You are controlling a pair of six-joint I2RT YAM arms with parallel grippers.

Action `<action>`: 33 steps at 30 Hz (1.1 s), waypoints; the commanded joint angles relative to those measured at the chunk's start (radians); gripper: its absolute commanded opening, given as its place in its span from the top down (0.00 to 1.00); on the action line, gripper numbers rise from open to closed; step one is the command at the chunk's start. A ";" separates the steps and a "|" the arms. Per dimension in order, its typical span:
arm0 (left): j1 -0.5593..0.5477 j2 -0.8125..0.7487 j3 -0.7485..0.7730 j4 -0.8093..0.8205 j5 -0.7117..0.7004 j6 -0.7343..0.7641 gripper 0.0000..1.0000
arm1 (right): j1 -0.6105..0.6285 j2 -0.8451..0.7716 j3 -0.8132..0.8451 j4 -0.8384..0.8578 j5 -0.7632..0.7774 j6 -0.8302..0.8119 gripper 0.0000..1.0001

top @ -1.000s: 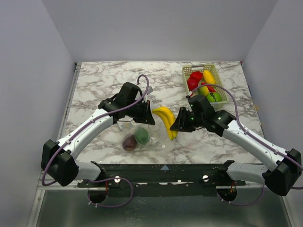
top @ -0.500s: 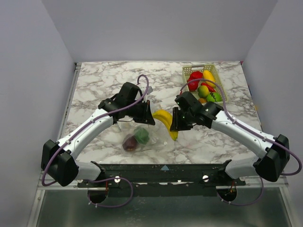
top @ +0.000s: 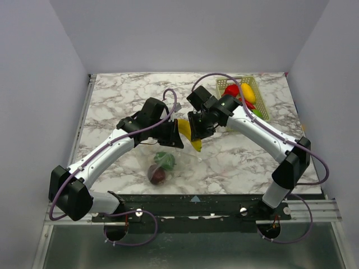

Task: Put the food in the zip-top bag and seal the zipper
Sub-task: Place the fake fruit in the zipper food storage bag.

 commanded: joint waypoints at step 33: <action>-0.055 -0.049 0.063 -0.008 -0.117 0.081 1.00 | 0.076 0.179 0.199 -0.228 0.069 -0.184 0.77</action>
